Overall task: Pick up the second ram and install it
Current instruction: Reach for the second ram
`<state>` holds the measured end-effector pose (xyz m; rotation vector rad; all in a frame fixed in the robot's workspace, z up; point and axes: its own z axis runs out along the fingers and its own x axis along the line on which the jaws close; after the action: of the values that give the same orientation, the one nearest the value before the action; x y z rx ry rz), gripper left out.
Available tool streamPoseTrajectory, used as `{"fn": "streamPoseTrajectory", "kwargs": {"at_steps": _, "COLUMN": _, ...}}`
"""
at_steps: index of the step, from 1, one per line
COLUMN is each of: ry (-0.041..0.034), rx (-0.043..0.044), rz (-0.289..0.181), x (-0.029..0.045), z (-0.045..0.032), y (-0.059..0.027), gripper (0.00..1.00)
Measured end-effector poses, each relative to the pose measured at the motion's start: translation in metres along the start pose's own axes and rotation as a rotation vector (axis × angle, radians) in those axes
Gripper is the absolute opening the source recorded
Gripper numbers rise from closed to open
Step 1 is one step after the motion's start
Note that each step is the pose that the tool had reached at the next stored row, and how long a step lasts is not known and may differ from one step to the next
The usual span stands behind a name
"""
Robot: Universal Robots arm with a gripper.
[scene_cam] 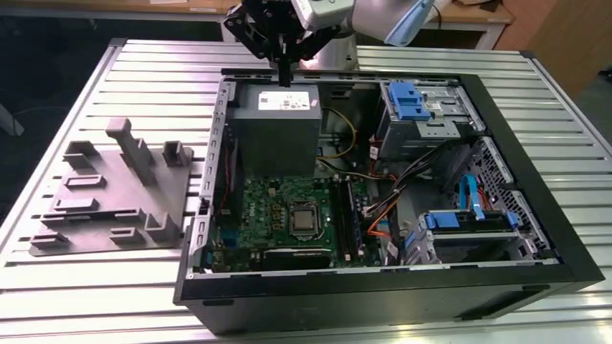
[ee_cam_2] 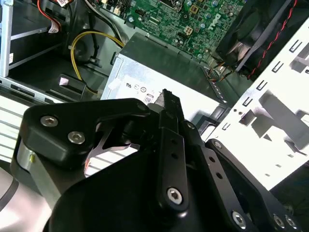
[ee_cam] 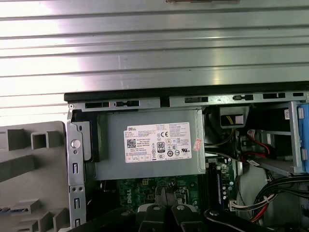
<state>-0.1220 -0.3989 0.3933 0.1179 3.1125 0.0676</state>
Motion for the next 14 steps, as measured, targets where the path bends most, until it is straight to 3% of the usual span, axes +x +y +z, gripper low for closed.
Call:
{"fn": "streamPoseTrajectory", "kwargs": {"at_steps": 3, "ry": -0.0002, "rx": -0.0001, "rz": 0.000, "x": 0.0004, "z": 0.0000, "y": 0.0000, "gripper": 0.10}}
{"fn": "streamPoseTrajectory", "kwargs": {"at_steps": 7, "ry": -0.0023, "rx": -0.0009, "rz": 0.000, "x": 0.0066, "z": 0.0000, "y": -0.0005, "gripper": 0.10}}
{"fn": "streamPoseTrajectory", "kwargs": {"at_steps": 14, "ry": -0.0032, "rx": -0.0010, "rz": 0.000, "x": 0.0238, "z": -0.0001, "y": -0.0018, "gripper": 0.10}}
